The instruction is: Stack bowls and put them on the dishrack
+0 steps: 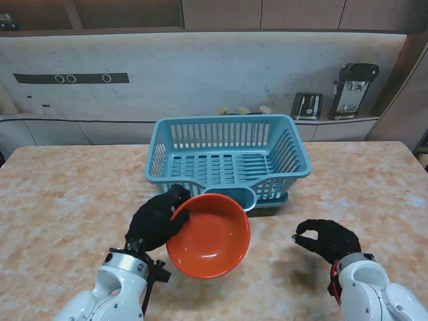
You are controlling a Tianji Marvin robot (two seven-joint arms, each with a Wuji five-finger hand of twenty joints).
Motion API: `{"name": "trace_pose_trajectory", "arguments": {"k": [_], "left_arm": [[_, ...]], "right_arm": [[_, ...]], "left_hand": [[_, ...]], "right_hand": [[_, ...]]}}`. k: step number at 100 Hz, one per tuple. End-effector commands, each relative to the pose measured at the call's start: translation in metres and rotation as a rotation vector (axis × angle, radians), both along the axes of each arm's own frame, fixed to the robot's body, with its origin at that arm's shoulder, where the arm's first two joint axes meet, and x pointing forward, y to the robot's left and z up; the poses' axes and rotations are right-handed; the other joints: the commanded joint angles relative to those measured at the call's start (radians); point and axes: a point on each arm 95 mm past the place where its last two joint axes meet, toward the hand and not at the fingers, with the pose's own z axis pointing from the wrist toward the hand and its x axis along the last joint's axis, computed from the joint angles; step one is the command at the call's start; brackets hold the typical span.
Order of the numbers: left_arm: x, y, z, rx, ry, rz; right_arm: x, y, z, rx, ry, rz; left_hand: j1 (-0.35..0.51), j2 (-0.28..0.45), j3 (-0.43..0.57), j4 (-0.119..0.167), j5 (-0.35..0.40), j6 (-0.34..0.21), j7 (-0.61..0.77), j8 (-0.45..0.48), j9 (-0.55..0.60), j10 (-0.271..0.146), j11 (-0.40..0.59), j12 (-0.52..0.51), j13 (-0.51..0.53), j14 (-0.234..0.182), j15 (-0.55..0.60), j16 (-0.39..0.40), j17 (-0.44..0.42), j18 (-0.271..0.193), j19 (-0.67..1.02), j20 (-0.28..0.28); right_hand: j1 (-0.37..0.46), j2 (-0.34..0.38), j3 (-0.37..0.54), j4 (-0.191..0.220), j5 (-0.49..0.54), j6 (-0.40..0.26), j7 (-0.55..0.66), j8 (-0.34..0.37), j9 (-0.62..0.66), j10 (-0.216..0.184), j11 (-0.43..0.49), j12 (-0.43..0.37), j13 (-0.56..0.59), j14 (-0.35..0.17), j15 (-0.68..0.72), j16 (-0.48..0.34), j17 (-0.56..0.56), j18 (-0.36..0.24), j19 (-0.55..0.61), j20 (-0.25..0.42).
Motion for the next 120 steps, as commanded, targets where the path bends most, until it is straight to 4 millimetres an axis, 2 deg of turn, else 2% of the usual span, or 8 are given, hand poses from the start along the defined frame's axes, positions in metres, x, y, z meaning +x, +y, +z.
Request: {"name": "trace_pose_trajectory", "arguments": {"k": [1,18,23,40,42,47,90,120], "left_arm": [[0.005,-0.006,0.021,-0.027,-0.056,-0.002],[0.022,-0.015,0.041,-0.043,-0.144,0.014],[0.029,-0.018,0.045,-0.046,-0.164,0.020],[0.054,-0.027,0.057,-0.038,-0.225,0.047],[0.057,-0.028,0.058,-0.035,-0.230,0.048],[0.065,-0.030,0.060,-0.026,-0.237,0.051],[0.129,-0.045,0.064,0.046,-0.294,0.108],[0.164,-0.048,0.060,0.102,-0.304,0.170]], "right_arm": [[-0.004,0.003,-0.003,0.007,0.023,0.004],[-0.005,0.004,-0.002,0.008,0.027,0.003],[-0.005,0.004,-0.002,0.009,0.028,0.003],[-0.005,0.004,-0.002,0.011,0.031,0.004],[-0.005,0.004,-0.002,0.011,0.031,0.004],[-0.005,0.004,-0.002,0.011,0.031,0.004],[-0.004,0.005,-0.002,0.021,0.039,0.005],[-0.002,0.006,-0.004,0.034,0.051,0.016]], "left_hand": [[0.149,0.097,0.098,0.104,0.039,-0.077,0.065,0.026,0.044,-0.086,0.042,0.034,0.030,-0.049,-0.016,-0.010,0.020,-0.075,0.041,-0.011],[0.149,0.102,0.086,0.102,0.037,-0.091,0.052,0.026,0.039,-0.088,0.030,0.037,0.025,-0.053,-0.027,-0.009,0.013,-0.083,0.031,-0.017],[0.149,0.108,0.081,0.102,0.037,-0.092,0.050,0.029,0.041,-0.118,0.027,0.039,0.025,-0.054,-0.029,-0.008,0.014,-0.087,0.028,-0.019],[0.149,0.109,0.070,0.099,0.030,-0.102,0.050,0.035,0.038,-0.126,0.023,0.042,0.022,-0.055,-0.035,-0.006,0.015,-0.096,0.021,-0.023],[0.149,0.111,0.067,0.098,0.028,-0.104,0.051,0.035,0.038,-0.129,0.023,0.042,0.028,-0.083,-0.041,-0.009,0.015,-0.099,0.019,-0.024],[0.149,0.115,0.062,0.096,0.022,-0.109,0.052,0.035,0.035,-0.132,0.021,0.043,0.034,-0.096,-0.051,-0.013,0.015,-0.104,0.013,-0.027],[0.149,0.145,0.027,0.092,-0.036,-0.126,0.085,0.026,-0.006,-0.160,0.036,0.046,0.015,-0.134,-0.086,0.000,0.009,-0.153,-0.026,-0.046],[0.149,0.162,0.017,0.093,-0.078,-0.126,0.116,0.004,-0.040,-0.166,0.063,0.032,-0.009,-0.144,-0.086,0.004,-0.007,-0.164,-0.045,-0.050]], "right_hand": [[-0.032,0.016,-0.008,0.021,0.008,-0.023,0.008,0.008,0.014,-0.029,-0.018,0.006,0.021,0.001,-0.007,-0.006,-0.010,0.004,0.000,0.018],[-0.032,0.017,-0.007,0.021,0.008,-0.022,0.008,0.008,0.013,-0.025,-0.019,0.006,0.019,0.001,-0.008,-0.006,-0.010,0.004,0.000,0.018],[-0.032,0.018,-0.007,0.021,0.008,-0.022,0.008,0.008,0.013,-0.025,-0.019,0.006,0.020,0.001,-0.008,-0.005,-0.010,0.004,0.000,0.018],[-0.033,0.019,-0.007,0.021,0.006,-0.023,0.007,0.008,0.013,-0.026,-0.019,0.006,0.020,0.001,-0.008,-0.006,-0.010,0.005,0.000,0.019],[-0.033,0.019,-0.007,0.021,0.008,-0.021,0.008,0.008,0.012,-0.025,-0.019,0.006,0.019,0.001,-0.008,-0.006,-0.010,0.005,0.000,0.019],[-0.033,0.018,-0.007,0.021,0.007,-0.023,0.007,0.008,0.012,-0.023,-0.020,0.006,0.020,0.001,-0.008,-0.005,-0.010,0.005,0.000,0.019],[-0.033,0.018,-0.007,0.021,0.006,-0.021,0.006,0.008,0.011,-0.023,-0.020,0.006,0.018,0.002,-0.008,-0.006,-0.011,0.005,0.000,0.019],[-0.034,0.019,-0.007,0.021,0.006,-0.022,0.006,0.008,0.011,-0.024,-0.020,0.006,0.018,0.002,-0.008,-0.006,-0.011,0.004,0.000,0.019]]}}
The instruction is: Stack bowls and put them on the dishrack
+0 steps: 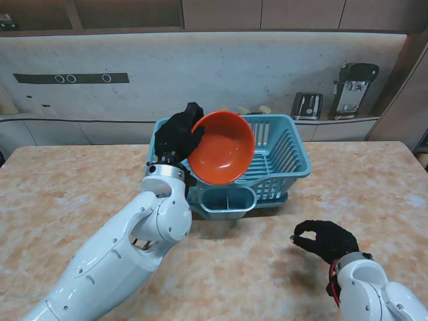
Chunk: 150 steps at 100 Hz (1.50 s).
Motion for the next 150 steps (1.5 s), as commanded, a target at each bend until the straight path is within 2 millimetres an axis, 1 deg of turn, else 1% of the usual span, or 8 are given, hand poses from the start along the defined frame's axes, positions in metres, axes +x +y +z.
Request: {"name": "trace_pose_trajectory", "arguments": {"k": [1,30,58,87,88,91,114,150], "left_arm": [[0.008,-0.002,0.008,0.021,-0.013,-0.003],[0.038,-0.002,0.003,0.146,-0.001,-0.017],[0.062,-0.008,0.004,0.190,0.008,-0.016],[0.081,-0.013,-0.009,0.245,0.065,-0.020],[0.082,-0.013,-0.009,0.245,0.068,-0.020],[0.083,-0.014,-0.011,0.247,0.076,-0.018],[0.091,-0.009,-0.021,0.271,0.132,0.003],[0.099,-0.003,-0.029,0.304,0.181,-0.001]], "right_arm": [[-0.002,0.003,-0.004,0.012,0.026,0.012],[-0.001,0.004,-0.005,0.021,0.029,0.014],[-0.001,0.001,-0.006,0.033,0.033,0.003],[-0.003,-0.002,-0.007,0.030,0.030,-0.007],[-0.003,-0.002,-0.007,0.030,0.030,-0.007],[-0.003,-0.002,-0.007,0.030,0.029,-0.006],[-0.003,-0.002,-0.008,0.036,0.031,-0.002],[-0.002,0.000,-0.008,0.041,0.035,0.010]], "left_hand": [[0.148,0.149,0.091,0.092,-0.038,-0.054,0.057,0.003,-0.028,-0.083,0.054,0.008,-0.007,-0.100,-0.040,-0.011,-0.006,-0.110,-0.001,-0.008],[0.148,0.159,0.083,0.092,-0.062,-0.057,0.078,-0.015,-0.045,-0.088,0.071,-0.005,-0.022,-0.109,-0.037,-0.020,-0.017,-0.115,-0.013,-0.007],[0.148,0.165,0.079,0.093,-0.075,-0.058,0.092,-0.026,-0.058,-0.091,0.081,-0.013,-0.031,-0.114,-0.032,-0.025,-0.022,-0.121,-0.018,-0.004],[0.148,0.170,0.082,0.092,-0.086,-0.056,0.098,-0.037,-0.071,-0.089,0.087,-0.018,-0.043,-0.111,-0.027,-0.030,-0.041,-0.112,-0.021,0.003],[0.148,0.165,0.079,0.091,-0.087,-0.056,0.098,-0.037,-0.072,-0.089,0.087,-0.018,-0.054,-0.087,-0.028,-0.030,-0.042,-0.111,-0.021,0.003],[0.148,0.170,0.083,0.092,-0.088,-0.054,0.099,-0.038,-0.074,-0.087,0.088,-0.018,-0.056,-0.076,-0.023,-0.028,-0.045,-0.108,-0.023,0.004],[0.148,0.177,0.093,0.092,-0.100,-0.045,0.096,-0.043,-0.094,-0.079,0.088,-0.019,-0.084,-0.073,-0.021,-0.040,-0.072,-0.086,-0.038,0.010],[0.148,0.181,0.091,0.088,-0.110,-0.047,0.090,-0.054,-0.115,-0.075,0.071,-0.029,-0.120,-0.040,-0.044,-0.065,-0.108,-0.063,-0.075,0.018]], "right_hand": [[-0.034,0.019,-0.007,0.021,0.006,-0.022,0.006,0.008,0.011,-0.024,-0.011,0.006,0.018,0.002,-0.008,-0.006,-0.011,0.004,0.000,0.019],[-0.034,0.019,-0.007,0.021,0.006,-0.022,0.006,0.008,0.010,-0.022,-0.011,0.006,0.018,0.000,-0.008,-0.005,-0.012,0.004,0.000,0.020],[-0.033,0.020,-0.008,0.021,0.005,-0.021,0.006,0.009,0.008,-0.021,-0.011,0.006,0.017,0.001,-0.008,-0.005,-0.012,0.004,0.000,0.020],[-0.034,0.020,-0.008,0.021,0.005,-0.021,0.006,0.009,0.009,-0.022,-0.010,0.006,0.017,0.002,-0.007,-0.005,-0.012,0.004,0.001,0.020],[-0.033,0.020,-0.008,0.022,0.005,-0.021,0.005,0.009,0.008,-0.021,-0.011,0.006,0.018,0.002,-0.007,-0.005,-0.013,0.004,0.000,0.020],[-0.034,0.020,-0.008,0.021,0.006,-0.021,0.006,0.009,0.009,-0.022,-0.010,0.006,0.018,0.001,-0.007,-0.005,-0.012,0.004,0.001,0.020],[-0.034,0.020,-0.008,0.022,0.006,-0.021,0.006,0.009,0.008,-0.021,-0.010,0.006,0.017,0.003,-0.007,-0.005,-0.013,0.005,0.000,0.020],[-0.035,0.021,-0.008,0.022,0.006,-0.022,0.006,0.009,0.009,-0.021,-0.010,0.006,0.017,0.003,-0.007,-0.005,-0.014,0.004,0.000,0.020]]}}
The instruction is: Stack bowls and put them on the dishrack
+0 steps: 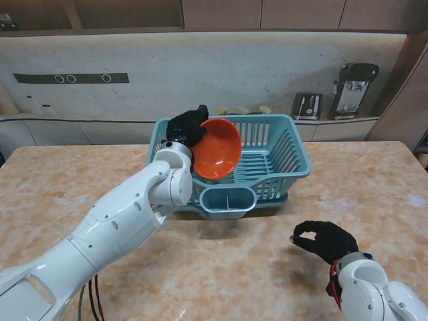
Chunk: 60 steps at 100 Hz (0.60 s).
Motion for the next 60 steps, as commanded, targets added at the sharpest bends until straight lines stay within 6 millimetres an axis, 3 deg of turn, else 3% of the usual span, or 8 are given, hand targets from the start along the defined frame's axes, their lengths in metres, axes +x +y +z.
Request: {"name": "trace_pose_trajectory", "arguments": {"k": [1,25,31,60], "left_arm": [[0.004,0.000,0.006,0.007,0.005,-0.009],[0.011,0.000,0.000,0.012,0.040,-0.006],[0.012,0.000,-0.002,0.019,0.052,-0.014],[0.016,-0.003,-0.011,0.021,0.096,-0.025]], "right_arm": [[-0.003,0.003,-0.005,0.009,0.024,0.009],[-0.003,0.002,-0.006,0.012,0.024,0.007],[-0.003,0.002,-0.006,0.013,0.024,0.005],[-0.002,0.001,-0.007,0.016,0.026,0.007]], "left_hand": [[0.148,0.142,0.102,0.088,-0.045,-0.037,0.035,-0.006,-0.029,-0.042,0.017,-0.007,-0.009,-0.027,-0.029,-0.032,-0.008,-0.036,-0.010,0.013],[0.148,0.144,0.100,0.086,-0.048,-0.037,0.033,-0.013,-0.036,-0.040,0.008,-0.008,-0.022,-0.017,-0.042,-0.043,-0.017,-0.029,-0.031,0.017],[0.148,0.142,0.097,0.085,-0.050,-0.038,0.032,-0.015,-0.035,-0.040,0.004,-0.010,-0.014,-0.043,-0.051,-0.052,-0.022,-0.026,-0.039,0.018],[0.148,0.136,0.092,0.083,-0.049,-0.038,0.026,-0.026,-0.036,-0.034,-0.032,-0.022,-0.030,-0.013,-0.094,-0.072,-0.041,-0.001,-0.077,0.020]], "right_hand": [[-0.035,0.020,-0.008,0.022,0.005,-0.022,0.006,0.009,0.009,-0.021,-0.010,0.006,0.017,0.003,-0.007,-0.005,-0.014,0.004,0.000,0.020],[-0.035,0.020,-0.008,0.022,0.006,-0.019,0.006,0.009,0.008,-0.021,-0.010,0.006,0.017,0.001,-0.007,-0.005,-0.014,0.004,0.000,0.020],[-0.035,0.020,-0.008,0.022,0.006,-0.020,0.006,0.009,0.009,-0.021,-0.010,0.006,0.018,0.001,-0.006,-0.005,-0.013,0.004,0.000,0.020],[-0.036,0.020,-0.008,0.022,0.005,-0.021,0.005,0.009,0.008,-0.021,-0.010,0.006,0.018,0.002,-0.006,-0.005,-0.014,0.004,0.000,0.020]]}}
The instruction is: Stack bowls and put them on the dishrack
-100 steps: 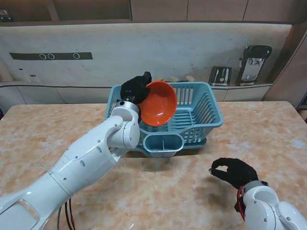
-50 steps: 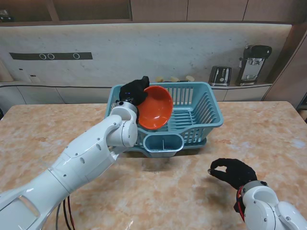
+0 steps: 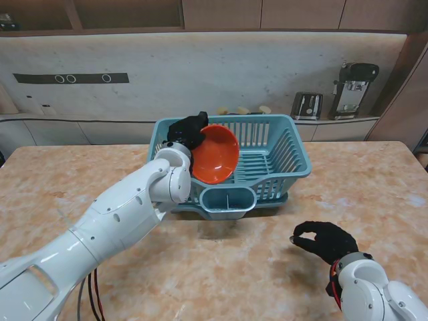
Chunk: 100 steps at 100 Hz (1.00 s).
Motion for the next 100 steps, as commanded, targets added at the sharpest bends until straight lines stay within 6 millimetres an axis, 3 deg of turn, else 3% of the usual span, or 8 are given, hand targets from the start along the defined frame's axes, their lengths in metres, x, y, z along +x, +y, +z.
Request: {"name": "trace_pose_trajectory", "arguments": {"k": [1,22,62,100], "left_arm": [[0.002,-0.006,0.006,-0.010,0.008,-0.014],[0.002,-0.007,0.003,-0.013,0.035,-0.020],[0.004,-0.007,-0.006,-0.003,0.070,-0.027],[0.004,-0.004,-0.008,0.009,0.096,-0.009]], "right_arm": [[-0.003,0.002,-0.005,0.009,0.022,0.008],[-0.002,0.001,-0.005,0.011,0.021,0.007],[-0.001,0.000,-0.006,0.014,0.021,0.009],[-0.001,0.000,-0.006,0.016,0.019,0.011]], "left_hand": [[0.138,0.126,0.090,0.082,-0.021,-0.038,0.025,-0.013,-0.012,-0.027,-0.011,-0.012,-0.012,-0.031,-0.025,-0.031,-0.017,-0.014,-0.015,0.010],[0.138,0.120,0.072,0.084,-0.012,-0.033,-0.007,-0.053,-0.004,-0.016,-0.083,-0.039,-0.030,-0.005,-0.095,-0.082,-0.048,0.018,-0.079,0.004],[0.138,0.118,0.051,0.086,0.001,-0.026,-0.037,-0.092,0.007,-0.006,-0.126,-0.062,-0.036,0.003,-0.121,-0.119,-0.060,0.028,-0.110,0.006],[0.138,0.126,-0.047,0.107,0.054,0.010,-0.174,-0.269,0.003,0.040,-0.264,-0.184,-0.083,0.043,-0.239,-0.247,-0.117,0.077,-0.188,0.012]], "right_hand": [[-0.035,0.021,-0.008,0.022,0.005,-0.021,0.006,0.009,0.008,-0.022,-0.010,0.006,0.018,0.001,-0.006,-0.005,-0.014,0.003,0.000,0.020],[-0.035,0.021,-0.008,0.022,0.006,-0.020,0.006,0.009,0.007,-0.021,-0.010,0.006,0.017,0.002,-0.006,-0.005,-0.013,0.004,0.000,0.020],[-0.036,0.021,-0.008,0.022,0.005,-0.021,0.006,0.009,0.008,-0.022,-0.010,0.006,0.017,0.002,-0.006,-0.005,-0.012,0.005,0.002,0.021],[-0.036,0.021,-0.008,0.022,0.005,-0.021,0.006,0.009,0.008,-0.020,-0.010,0.007,0.017,0.002,-0.006,-0.005,-0.013,0.005,0.002,0.020]]}}
